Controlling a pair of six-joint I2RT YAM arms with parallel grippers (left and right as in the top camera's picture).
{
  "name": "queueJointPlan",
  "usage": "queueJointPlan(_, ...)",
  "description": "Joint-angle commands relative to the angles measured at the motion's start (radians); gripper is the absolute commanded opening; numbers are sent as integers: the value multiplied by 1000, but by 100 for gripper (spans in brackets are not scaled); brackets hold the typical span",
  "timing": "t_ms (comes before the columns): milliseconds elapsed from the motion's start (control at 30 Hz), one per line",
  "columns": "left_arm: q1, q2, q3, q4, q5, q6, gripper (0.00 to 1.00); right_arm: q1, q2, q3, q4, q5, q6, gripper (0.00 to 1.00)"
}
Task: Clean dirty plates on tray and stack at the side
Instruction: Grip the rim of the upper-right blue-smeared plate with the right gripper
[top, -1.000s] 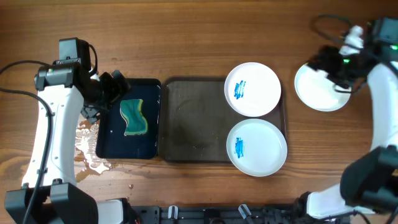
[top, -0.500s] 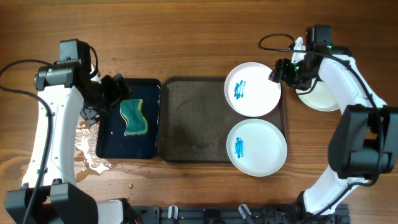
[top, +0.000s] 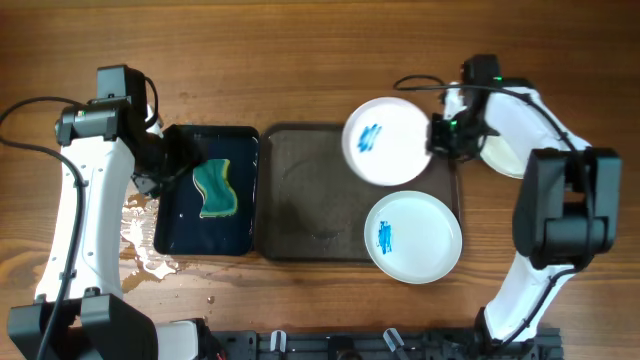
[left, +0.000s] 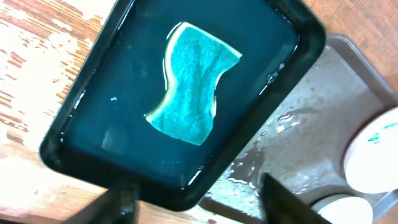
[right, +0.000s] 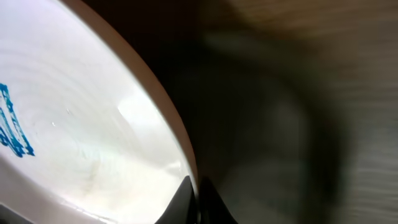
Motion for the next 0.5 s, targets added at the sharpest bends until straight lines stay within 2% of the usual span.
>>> queueJointPlan(0, -4, 8, 4, -26, -89, 42, 22, 131, 16, -3, -12, -40, -17, 4)
queueJointPlan(33, -4, 8, 0, -28, -106, 42, 40, 152, 17, -3, -12, -50, -17, 4)
queueJointPlan(67, -4, 8, -10, -31, -116, 43, 49, 178, 17, -3, -11, -53, -17, 4)
queueJointPlan(133, -4, 8, -51, -23, -110, 49, 58, 217, 17, -3, -7, -53, -10, 5)
queueJointPlan(200, -4, 8, -136, 33, -41, 48, 65, 240, 17, -3, -3, -53, -9, 4)
queueJointPlan(300, -4, 8, -233, 134, 45, 37, 53, 240, 17, -3, -3, -53, -10, 4)
queueJointPlan(433, -5, 8, -312, 259, 121, 38, 49, 240, 17, -3, -3, -53, -11, 4)
queueJointPlan(467, -5, 9, -317, 278, 137, 38, 51, 240, 17, -3, -2, -51, -11, 4)
